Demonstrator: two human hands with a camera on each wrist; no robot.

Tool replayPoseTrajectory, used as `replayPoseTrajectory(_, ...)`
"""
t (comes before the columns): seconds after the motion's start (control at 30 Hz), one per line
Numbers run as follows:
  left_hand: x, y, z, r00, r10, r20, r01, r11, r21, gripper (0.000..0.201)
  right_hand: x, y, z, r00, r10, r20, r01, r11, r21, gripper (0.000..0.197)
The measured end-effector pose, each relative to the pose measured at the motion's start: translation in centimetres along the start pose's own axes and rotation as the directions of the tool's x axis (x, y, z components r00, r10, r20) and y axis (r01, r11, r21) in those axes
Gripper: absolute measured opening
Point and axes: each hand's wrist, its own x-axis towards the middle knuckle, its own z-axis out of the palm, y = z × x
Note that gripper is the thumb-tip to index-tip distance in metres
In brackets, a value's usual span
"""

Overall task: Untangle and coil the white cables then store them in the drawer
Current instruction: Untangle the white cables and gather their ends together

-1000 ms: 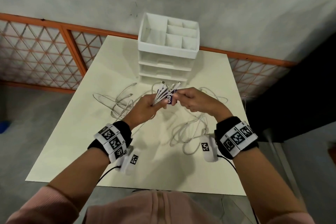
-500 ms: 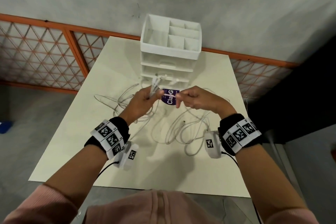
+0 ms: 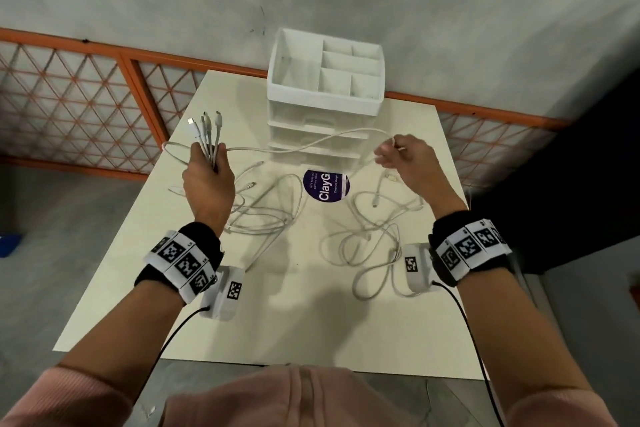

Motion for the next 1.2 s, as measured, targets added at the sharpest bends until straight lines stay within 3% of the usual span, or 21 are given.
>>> replayPoseTrajectory(0.13, -0.1, 0.2, -0.2, 0.999, 0.001, -0.038, -0.001, 1.0, -0.006, 0.02, 0.4, -3.0, 2.8, 0.991, -0.108, 0.075, 0.087, 0.967, 0.24, 0.019)
replayPoseTrajectory(0.3, 0.4, -0.3, -0.5, 0.999, -0.012, -0.039, 0.012, 1.0, 0.012, 0.014, -1.7, -2.1, 8.9, 0.948, -0.113, 0.298, 0.066, 0.984, 0.164, 0.029)
replayPoseTrajectory(0.37, 0.4, -0.8, -0.3, 1.0, -0.014, -0.008, 0.014, 0.998, 0.063, 0.017, -2.7, 0.1, 11.2, 0.876, -0.029, 0.482, 0.027, 1.0, 0.011, 0.036)
replayPoseTrajectory(0.43, 0.5, -1.4, -0.1, 0.998, -0.025, 0.054, 0.018, 0.993, 0.119, 0.025, -3.5, 2.4, 12.3, 0.765, 0.101, 0.636, 0.028, 0.982, -0.189, 0.044)
replayPoseTrajectory(0.5, 0.5, -1.8, 0.1, 0.988, -0.039, 0.148, 0.012, 0.984, 0.18, 0.029, -3.9, 3.9, 12.1, 0.674, 0.221, 0.705, 0.014, 0.95, -0.311, 0.047)
replayPoseTrajectory(0.53, 0.5, -2.0, 0.4, 0.979, -0.053, 0.198, 0.015, 0.982, 0.19, 0.029, -4.0, 4.4, 11.7, 0.661, 0.259, 0.705, -0.006, 0.94, -0.34, 0.047)
replayPoseTrajectory(0.6, 0.2, -2.0, 1.0, 0.955, -0.086, 0.285, 0.04, 0.986, 0.162, 0.031, -3.7, 5.6, 10.6, 0.699, 0.288, 0.655, -0.061, 0.936, -0.346, 0.039)
replayPoseTrajectory(0.67, -0.3, -1.6, 1.8, 0.926, -0.11, 0.361, 0.067, 0.989, 0.129, 0.033, -3.1, 7.0, 9.3, 0.776, 0.311, 0.549, -0.131, 0.931, -0.342, 0.031)
replayPoseTrajectory(0.77, -1.1, -1.2, 3.7, 0.881, -0.124, 0.457, 0.104, 0.992, 0.069, 0.034, -1.2, 9.7, 7.2, 0.897, 0.331, 0.294, -0.236, 0.919, -0.315, 0.028)
replayPoseTrajectory(0.83, -1.5, -1.3, 4.7, 0.852, -0.137, 0.505, 0.148, 0.989, 0.017, 0.033, -0.1, 11.4, 5.7, 0.941, 0.324, 0.096, -0.276, 0.902, -0.332, 0.027)
replayPoseTrajectory(0.9, -1.7, -1.8, 5.8, 0.826, -0.166, 0.539, 0.201, 0.98, -0.006, 0.034, 1.2, 12.9, 4.1, 0.95, 0.309, -0.037, -0.297, 0.862, -0.41, 0.027)
replayPoseTrajectory(1.0, -2.2, -2.2, 7.0, 0.769, -0.165, 0.618, 0.262, 0.962, -0.07, 0.035, 3.3, 14.7, 1.8, 0.949, 0.287, -0.127, -0.303, 0.731, -0.611, 0.028)
replayPoseTrajectory(1.1, -2.9, -2.1, 8.1, 0.699, -0.148, 0.699, 0.314, 0.942, -0.115, 0.034, 5.5, 16.7, 0.6, 0.935, 0.342, -0.09, -0.299, 0.626, -0.72, 0.039)
replayPoseTrajectory(1.2, -3.7, -1.7, 9.0, 0.663, -0.127, 0.737, 0.326, 0.936, -0.131, 0.035, 6.8, 18.2, 0.6, 0.907, 0.422, 0.002, -0.246, 0.534, -0.809, 0.046)
